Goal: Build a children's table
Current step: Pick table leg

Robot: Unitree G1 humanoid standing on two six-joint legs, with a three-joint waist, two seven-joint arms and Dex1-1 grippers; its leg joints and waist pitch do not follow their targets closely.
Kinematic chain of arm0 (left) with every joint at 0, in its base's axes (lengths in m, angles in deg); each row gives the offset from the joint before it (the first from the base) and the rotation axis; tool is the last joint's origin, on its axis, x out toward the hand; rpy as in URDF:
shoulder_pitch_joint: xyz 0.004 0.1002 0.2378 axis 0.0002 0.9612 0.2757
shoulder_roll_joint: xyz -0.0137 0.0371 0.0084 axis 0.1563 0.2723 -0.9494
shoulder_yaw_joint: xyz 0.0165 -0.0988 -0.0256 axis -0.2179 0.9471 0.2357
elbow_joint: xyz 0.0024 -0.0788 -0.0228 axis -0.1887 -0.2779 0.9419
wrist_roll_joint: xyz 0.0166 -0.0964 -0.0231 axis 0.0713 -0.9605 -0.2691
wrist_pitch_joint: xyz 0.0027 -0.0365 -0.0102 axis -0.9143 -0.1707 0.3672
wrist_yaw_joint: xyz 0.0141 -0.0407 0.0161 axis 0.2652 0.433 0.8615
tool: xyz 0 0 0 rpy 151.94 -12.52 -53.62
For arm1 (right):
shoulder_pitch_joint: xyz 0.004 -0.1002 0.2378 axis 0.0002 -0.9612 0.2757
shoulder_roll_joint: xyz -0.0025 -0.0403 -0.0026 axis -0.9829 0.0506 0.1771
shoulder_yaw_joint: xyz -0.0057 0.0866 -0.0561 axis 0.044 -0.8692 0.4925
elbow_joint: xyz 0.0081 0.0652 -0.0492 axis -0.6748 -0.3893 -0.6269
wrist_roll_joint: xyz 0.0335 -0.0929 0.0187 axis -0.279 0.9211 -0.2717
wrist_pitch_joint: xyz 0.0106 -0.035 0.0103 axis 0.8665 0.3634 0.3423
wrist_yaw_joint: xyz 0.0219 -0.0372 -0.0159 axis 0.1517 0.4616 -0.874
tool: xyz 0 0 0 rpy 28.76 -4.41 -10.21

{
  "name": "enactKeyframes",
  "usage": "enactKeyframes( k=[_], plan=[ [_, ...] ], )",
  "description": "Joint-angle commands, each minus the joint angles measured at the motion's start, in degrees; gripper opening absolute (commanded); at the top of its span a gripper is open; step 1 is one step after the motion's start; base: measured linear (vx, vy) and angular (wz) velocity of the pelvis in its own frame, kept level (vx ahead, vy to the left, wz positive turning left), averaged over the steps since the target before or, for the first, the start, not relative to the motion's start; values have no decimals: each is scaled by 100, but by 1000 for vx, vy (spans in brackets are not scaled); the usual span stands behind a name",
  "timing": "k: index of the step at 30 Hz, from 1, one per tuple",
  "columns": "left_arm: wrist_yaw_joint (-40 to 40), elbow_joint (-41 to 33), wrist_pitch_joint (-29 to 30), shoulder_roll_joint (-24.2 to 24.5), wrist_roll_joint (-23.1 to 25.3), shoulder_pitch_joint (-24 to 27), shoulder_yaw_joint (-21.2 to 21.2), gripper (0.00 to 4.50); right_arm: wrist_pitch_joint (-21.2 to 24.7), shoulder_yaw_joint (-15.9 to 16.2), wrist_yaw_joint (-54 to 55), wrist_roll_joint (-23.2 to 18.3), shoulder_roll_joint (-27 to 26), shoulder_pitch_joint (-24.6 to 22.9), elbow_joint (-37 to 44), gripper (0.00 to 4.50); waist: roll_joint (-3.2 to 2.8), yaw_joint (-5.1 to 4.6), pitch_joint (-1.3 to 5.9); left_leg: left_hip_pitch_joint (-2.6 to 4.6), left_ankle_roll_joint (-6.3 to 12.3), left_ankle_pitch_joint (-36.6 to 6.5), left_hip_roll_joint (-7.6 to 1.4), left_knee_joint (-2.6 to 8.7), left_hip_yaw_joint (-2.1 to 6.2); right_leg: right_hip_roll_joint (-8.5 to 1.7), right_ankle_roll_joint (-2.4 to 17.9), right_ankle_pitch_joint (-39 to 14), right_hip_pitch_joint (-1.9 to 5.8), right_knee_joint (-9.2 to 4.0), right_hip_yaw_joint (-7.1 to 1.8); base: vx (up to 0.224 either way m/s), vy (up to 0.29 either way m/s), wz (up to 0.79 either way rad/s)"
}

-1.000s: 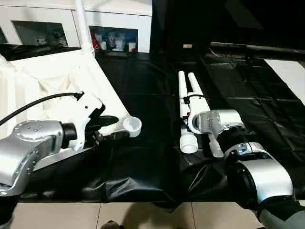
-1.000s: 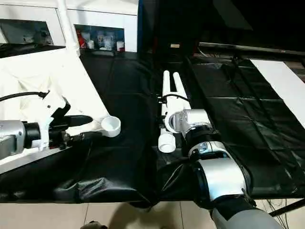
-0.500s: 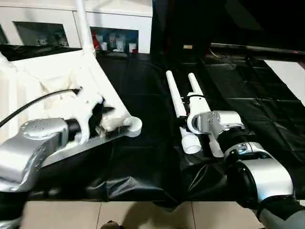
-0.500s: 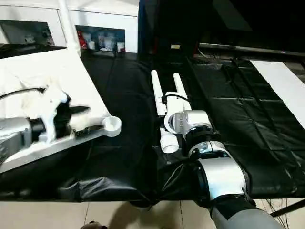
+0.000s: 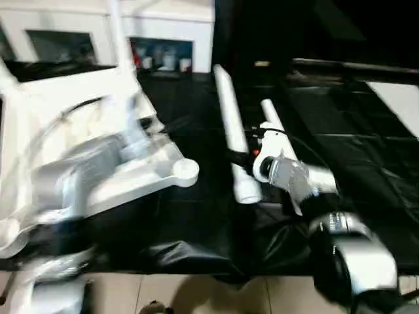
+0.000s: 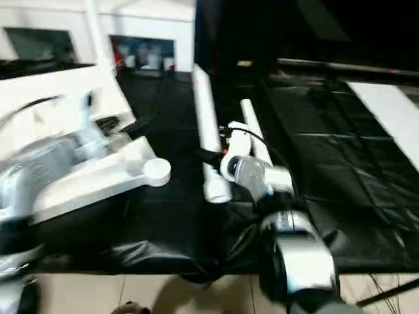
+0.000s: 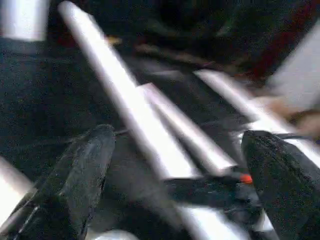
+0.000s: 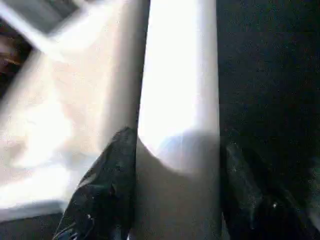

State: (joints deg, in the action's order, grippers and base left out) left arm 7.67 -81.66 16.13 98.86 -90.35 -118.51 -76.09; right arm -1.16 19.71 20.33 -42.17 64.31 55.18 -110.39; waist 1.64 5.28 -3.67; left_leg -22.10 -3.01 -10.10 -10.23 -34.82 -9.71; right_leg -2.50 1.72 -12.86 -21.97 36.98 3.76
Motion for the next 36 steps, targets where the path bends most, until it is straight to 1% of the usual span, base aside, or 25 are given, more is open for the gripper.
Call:
enactKeyframes(
  k=[1, 2, 3, 6, 9, 11, 12, 14, 15, 16, 17, 19, 20, 21, 22, 24, 25, 26, 27, 28, 29, 31, 32, 34, 36],
  plan=[
    [68, 82, 172, -88, -352, -201, 136, 450, 261, -20, -570, -427, 70, -53, 638, 182, -67, 37, 467, 135, 101, -399, -313, 352, 90, -600, 1323, 663, 346, -357, -348, 0, 0, 0],
    [65, 287, 293, -218, -548, -487, 291, 450, 495, 96, -975, -700, 143, -264, 1099, 181, -34, 35, 446, 117, 175, -390, -308, 370, 90, -590, 1312, 520, 334, -385, -338, 0, 0, 0],
    [65, 287, 293, -218, -548, -487, 291, 450, 495, 96, -975, -700, 143, -264, 1099, 181, -35, 43, 435, 123, 198, -412, -293, 366, 79, -582, 1276, 427, 337, -410, -340, 0, 0, 0],
    [58, 562, 494, -402, -704, -865, 496, 450, 593, 179, -1350, -1019, 173, -509, 1600, 181, -42, 62, 422, 126, 126, -531, -319, 377, 100, -617, 1249, -44, 324, -446, -341, 0, 0, 0],
    [128, 616, 532, -433, -726, -965, 396, 450, 644, 183, -1470, -1171, 91, -600, 1858, 181, -39, 65, 414, 127, 37, -571, -316, 386, 99, -617, 1197, -324, 307, -476, -340, 0, 0, 0],
    [55, 633, 544, -465, -837, -996, 361, 450, 747, 226, -1510, -1246, 49, -682, 2073, 181, -60, 72, 423, 128, 23, -539, -325, 389, 109, -618, 1187, -280, 306, -468, -341, 0, 0, 0],
    [21, 641, 549, -498, -893, -1004, 374, 450, 781, 242, -1518, -1272, 30, -709, 2142, 181, -68, 76, 430, 128, 22, -475, -324, 388, 110, -604, 1211, -111, 305, -453, -338, 0, 0, 0],
    [-38, 670, 560, -532, -936, -1030, 396, 450, 833, 295, -1506, -1298, 9, -761, 2270, 181, -63, 80, 433, 123, 24, -443, -321, 383, 108, -606, 1222, -22, 308, -446, -337, 0, 0, 0],
    [-56, 690, 580, -549, -933, -1056, 419, 450, 863, 336, -1503, -1318, 7, -794, 2352, 181, -90, 82, 430, 122, 20, -464, -321, 388, 110, -611, 1228, -19, 307, -455, -334, 0, 0, 0],
    [-63, 698, 584, -558, -927, -1066, 424, 450, 871, 363, -1510, -1321, 12, -808, 2392, 181, -75, 83, 434, 124, 15, -471, -323, 387, 109, -613, 1216, -11, 313, -457, -335, 0, 0, 0],
    [-83, 716, 592, -588, -910, -1094, 434, 450, 893, 420, -1531, -1331, 33, -835, 2478, 181, -158, 83, 432, 126, -15, -516, -317, 384, 116, -609, 1206, -42, 305, -462, -336, 0, 0, 0],
    [-76, 720, 577, -601, -888, -1084, 418, 450, 879, 462, -1541, -1317, 42, -852, 2523, 181, -123, 73, 426, 128, -39, -584, -317, 391, 114, -605, 1195, -95, 315, -481, -336, 0, 0, 0],
    [-63, 729, 551, -623, -799, -1022, 342, 450, 769, 590, -1478, -1179, 74, -889, 2588, 181, -147, 66, 423, 127, -49, -594, -313, 388, 113, -600, 1189, -113, 316, -487, -338, 0, 0, 0],
    [-67, 728, 541, -632, -759, -990, 300, 450, 727, 635, -1430, -1118, 80, -905, 2623, 181, -134, 69, 422, 126, -61, -575, -316, 390, 115, -597, 1160, -124, 318, -489, -339, 0, 0, 0],
    [-75, 729, 535, -632, -754, -978, 280, 433, 721, 649, -1405, -1100, 82, -915, 2647, 181, -135, 69, 422, 122, -66, -557, -315, 391, 116, -599, 1154, -117, 320, -482, -339, 0, 0, 0],
    [-153, 739, 534, -676, -773, -1000, 277, 413, 817, 634, -1319, -1165, 55, -906, 2819, 181, -143, 56, 425, 123, -60, -527, -314, 391, 117, -591, 1150, -70, 323, -477, -338, 0, 0, 0],
    [-141, 719, 512, -674, -793, -999, 222, 413, 887, 618, -1284, -1225, 36, -899, 2955, 181, -136, 52, 424, 119, -32, -489, -314, 394, 119, -590, 1159, 11, 328, -475, -339, 0, 0, 0],
    [-133, 719, 494, -686, -817, -1002, 192, 387, 917, 612, -1293, -1257, 42, -896, 3030, 181, -119, 50, 438, 115, -1, -402, -309, 386, 118, -593, 1180, 127, 339, -458, -338, 0, 0, 0],
    [-206, 752, 441, -706, -777, -986, 164, 375, 929, 622, -1325, -1279, 55, -909, 3108, 181, -97, 50, 437, 114, 30, -360, -310, 386, 113, -586, 1205, 186, 336, -455, -333, 0, 0, 0],
    [-227, 760, 429, -708, -755, -983, 158, 375, 931, 625, -1330, -1282, 58, -914, 3120, 181, -97, 50, 437, 114, 30, -360, -310, 386, 113, -586, 1205, 186, 336, -455, -333, 0, 0, 0],
    [-252, 771, 399, -702, -693, -973, 121, 364, 942, 640, -1353, -1287, 69, -926, 3152, 181, -55, 49, 431, 108, 65, -362, -310, 388, 103, -596, 1207, 177, 342, -468, -335, 0, 0, 0],
    [-225, 769, 335, -597, -538, -927, 18, 362, 953, 654, -1367, -1300, 88, -934, 3172, 181, -92, 57, 426, 111, 83, -340, -313, 387, 105, -601, 1184, 100, 330, -466, -337, 0, 0, 0],
    [-234, 781, 325, -578, -507, -925, 13, 362, 958, 654, -1376, -1311, 98, -934, 3174, 181, -68, 56, 425, 111, 87, -339, -312, 389, 104, -594, 1165, 70, 331, -470, -335, 0, 0, 0],
    [-244, 860, 334, -437, -453, -920, 96, 361, 949, 676, -1435, -1373, 136, -931, 3171, 181, -56, 71, 426, 109, 105, -264, -312, 387, 102, -605, 1147, 73, 330, -457, -335, 0, 0, 0],
    [-240, 906, 388, -349, -468, -921, 162, 361, 939, 689, -1489, -1401, 152, -929, 3165, 181, -69, 71, 421, 113, 84, -292, -311, 392, 103, -602, 1124, -8, 325, -459, -333, 0, 0, 0]
  ],
)
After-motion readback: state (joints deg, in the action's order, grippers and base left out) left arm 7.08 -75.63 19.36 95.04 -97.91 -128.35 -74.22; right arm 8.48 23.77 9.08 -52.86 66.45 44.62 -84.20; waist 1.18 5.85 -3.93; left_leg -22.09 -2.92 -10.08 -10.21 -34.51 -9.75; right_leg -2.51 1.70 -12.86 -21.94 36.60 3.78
